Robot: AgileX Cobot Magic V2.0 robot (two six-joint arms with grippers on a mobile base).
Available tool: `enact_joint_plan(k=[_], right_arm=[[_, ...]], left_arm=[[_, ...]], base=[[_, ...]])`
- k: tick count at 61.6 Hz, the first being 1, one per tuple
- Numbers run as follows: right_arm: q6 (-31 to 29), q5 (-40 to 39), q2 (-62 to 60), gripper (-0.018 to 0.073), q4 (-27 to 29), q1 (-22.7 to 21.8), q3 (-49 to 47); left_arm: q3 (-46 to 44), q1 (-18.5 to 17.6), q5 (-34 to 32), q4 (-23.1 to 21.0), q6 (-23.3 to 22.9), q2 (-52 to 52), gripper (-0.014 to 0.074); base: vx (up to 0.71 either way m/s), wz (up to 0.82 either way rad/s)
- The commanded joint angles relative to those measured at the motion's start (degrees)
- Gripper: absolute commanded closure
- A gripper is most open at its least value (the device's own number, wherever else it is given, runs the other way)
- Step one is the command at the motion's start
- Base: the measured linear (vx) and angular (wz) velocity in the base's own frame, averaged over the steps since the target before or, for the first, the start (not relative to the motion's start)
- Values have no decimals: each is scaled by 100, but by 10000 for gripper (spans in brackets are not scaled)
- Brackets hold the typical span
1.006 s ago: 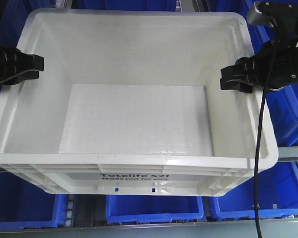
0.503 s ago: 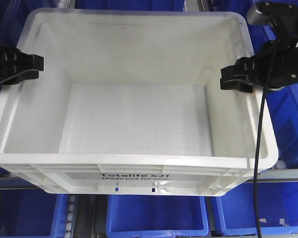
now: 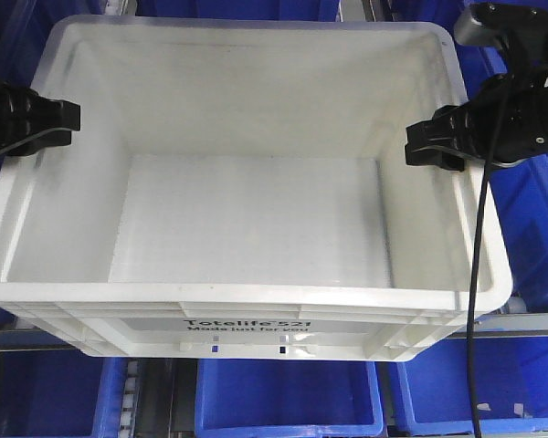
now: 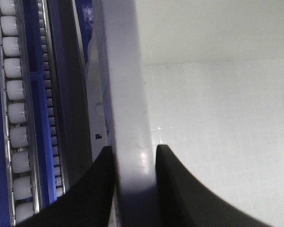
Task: Move bin from left to right shelf
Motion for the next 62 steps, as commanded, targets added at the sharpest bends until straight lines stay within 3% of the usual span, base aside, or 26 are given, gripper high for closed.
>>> enact_joint_plan(k=[1,62], right_arm=[[-319,-255,-259,563,231,-11,-208],[-319,-432,-259,563,251,-11,-208]], left_arm=[[-229,-28,-706,-87,92,-188,604],[-229,-28,-852,-87,92,-188,604]], base=[[0,0],[0,0]])
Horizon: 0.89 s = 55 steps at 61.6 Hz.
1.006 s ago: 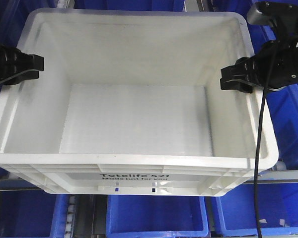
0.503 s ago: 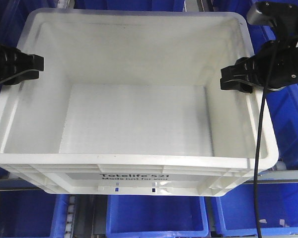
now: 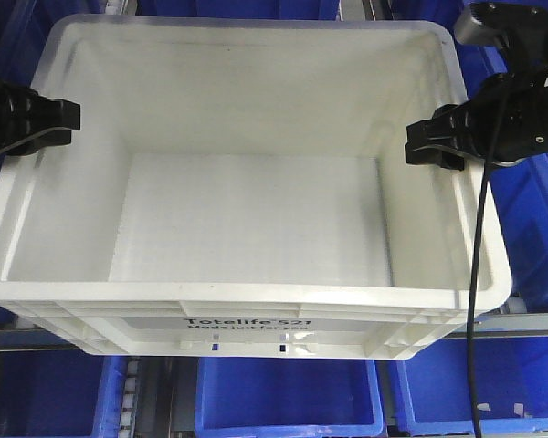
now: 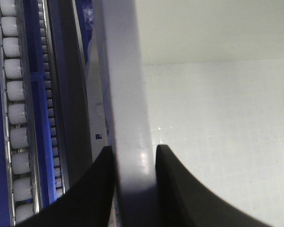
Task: Move bin from left to right shelf
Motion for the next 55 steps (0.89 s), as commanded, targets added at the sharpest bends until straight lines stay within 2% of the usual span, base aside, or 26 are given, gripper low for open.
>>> enact_joint_plan(k=[1,14,25,55], right_arm=[[-319,-379,-259,563,251,-11,-208],[-319,-496,-259,563,251,-11,-208],[-326,-950,-259,563,230,-11,-208],[-391,-1959,-259,563,209,-11,-208]], left_arm=[[-229,-28,-810,-87,92,-188,604],[-229,-28,-799,-87,92,-122,604],[-229,-28,-798,-135,92,50,604],[-229,-28,-1296,-140,92,257,604]], base=[[0,0],[0,0],[0,0],[0,0]])
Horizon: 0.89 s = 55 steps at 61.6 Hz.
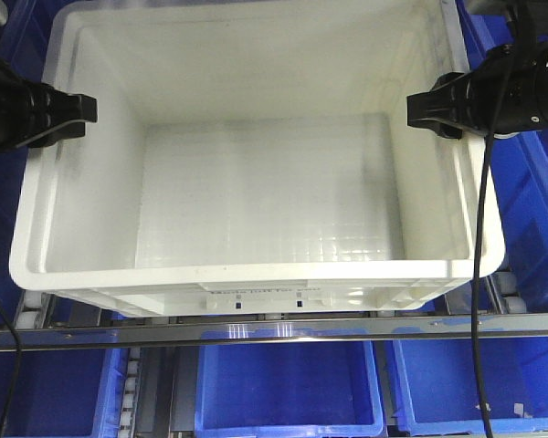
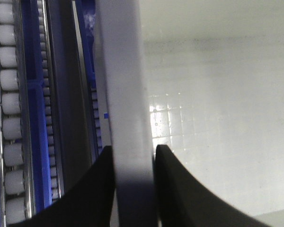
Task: Move bin from left to right shelf
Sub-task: 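Lower the white crate with both grippers onto the roller shelf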
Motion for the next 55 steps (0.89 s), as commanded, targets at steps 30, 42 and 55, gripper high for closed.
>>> enact_joint_plan(k=[30,42,55], right_arm=[[-562,-1046,96,563,180,-16,-235],[-562,-1131,142,563,113,-16,-235],[-562,-1121,260,563,-74,-16,-235]], left_arm=[[-229,-28,-1005,-68,87,75,604],[-229,-28,-944,-80,87,314,604],[-229,-28,-962,-80,87,392,604]], base=[[0,0],[0,0],[0,0]])
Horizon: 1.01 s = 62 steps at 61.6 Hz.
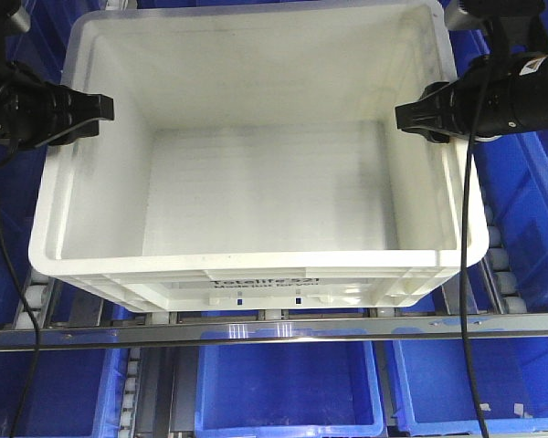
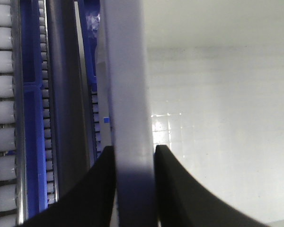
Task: Move bin from left to right shelf
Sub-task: 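Lower the white crate with both grippers onto the roller shelf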
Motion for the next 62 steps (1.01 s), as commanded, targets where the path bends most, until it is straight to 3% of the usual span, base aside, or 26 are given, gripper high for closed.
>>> enact_joint_plan(k=[1,62], right_arm=[[-269,-734,-221,563,-21,-16,-253],[-268,-993,-111,563,-294,-16,-253]], left_arm=[[-212,-28,-549,-14,87,-140,604],[-212,-28,-601,-2,87,-142,604]], base=[[0,0],[0,0]])
